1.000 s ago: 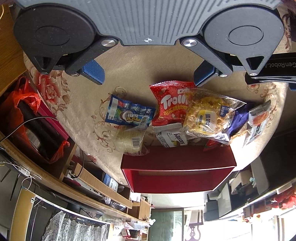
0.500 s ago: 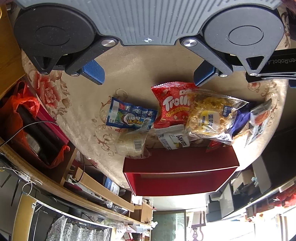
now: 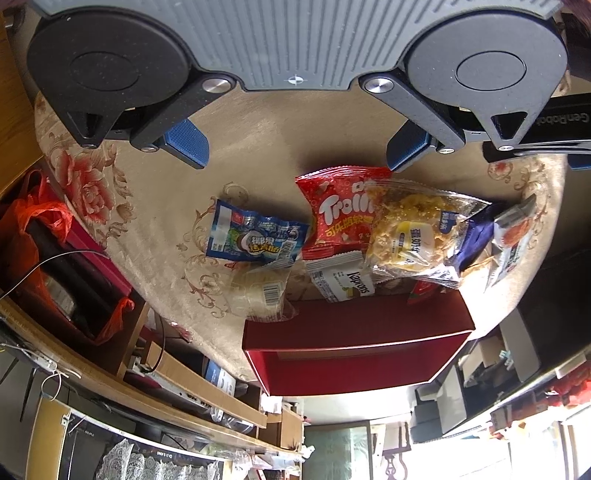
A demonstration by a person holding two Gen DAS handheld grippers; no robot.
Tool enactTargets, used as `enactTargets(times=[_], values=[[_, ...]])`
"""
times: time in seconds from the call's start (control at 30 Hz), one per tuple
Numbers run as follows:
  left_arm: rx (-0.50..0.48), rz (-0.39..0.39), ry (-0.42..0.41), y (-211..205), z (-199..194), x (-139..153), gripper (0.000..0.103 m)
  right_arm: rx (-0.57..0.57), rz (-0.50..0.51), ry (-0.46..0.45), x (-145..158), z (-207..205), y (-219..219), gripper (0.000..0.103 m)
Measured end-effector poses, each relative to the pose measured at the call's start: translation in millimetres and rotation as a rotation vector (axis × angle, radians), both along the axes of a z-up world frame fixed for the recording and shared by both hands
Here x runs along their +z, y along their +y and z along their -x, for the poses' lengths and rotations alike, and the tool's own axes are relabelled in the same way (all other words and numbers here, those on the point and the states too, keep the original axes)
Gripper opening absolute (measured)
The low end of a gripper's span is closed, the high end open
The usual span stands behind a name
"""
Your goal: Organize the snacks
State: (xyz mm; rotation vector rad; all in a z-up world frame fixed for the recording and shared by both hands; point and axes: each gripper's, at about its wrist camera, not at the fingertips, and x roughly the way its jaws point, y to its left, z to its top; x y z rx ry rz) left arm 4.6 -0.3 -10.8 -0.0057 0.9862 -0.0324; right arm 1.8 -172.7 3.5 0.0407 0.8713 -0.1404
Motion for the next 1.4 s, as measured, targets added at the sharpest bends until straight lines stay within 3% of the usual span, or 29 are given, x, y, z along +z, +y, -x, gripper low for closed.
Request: enactTargets(times=[0.9, 1.4], values=[[-0.001, -0.022, 0.006, -2.3, -0.1, -2.0, 0.096, 0.007, -0.013, 0.018, -2.9, -2.0, 0.4, 0.103], [0.052, -0.015, 0.011, 10.4, -17.1, -0.3, 0.092, 0.038, -0.020, 0.039, -1.9, -25.2, 11.1, 0.103]])
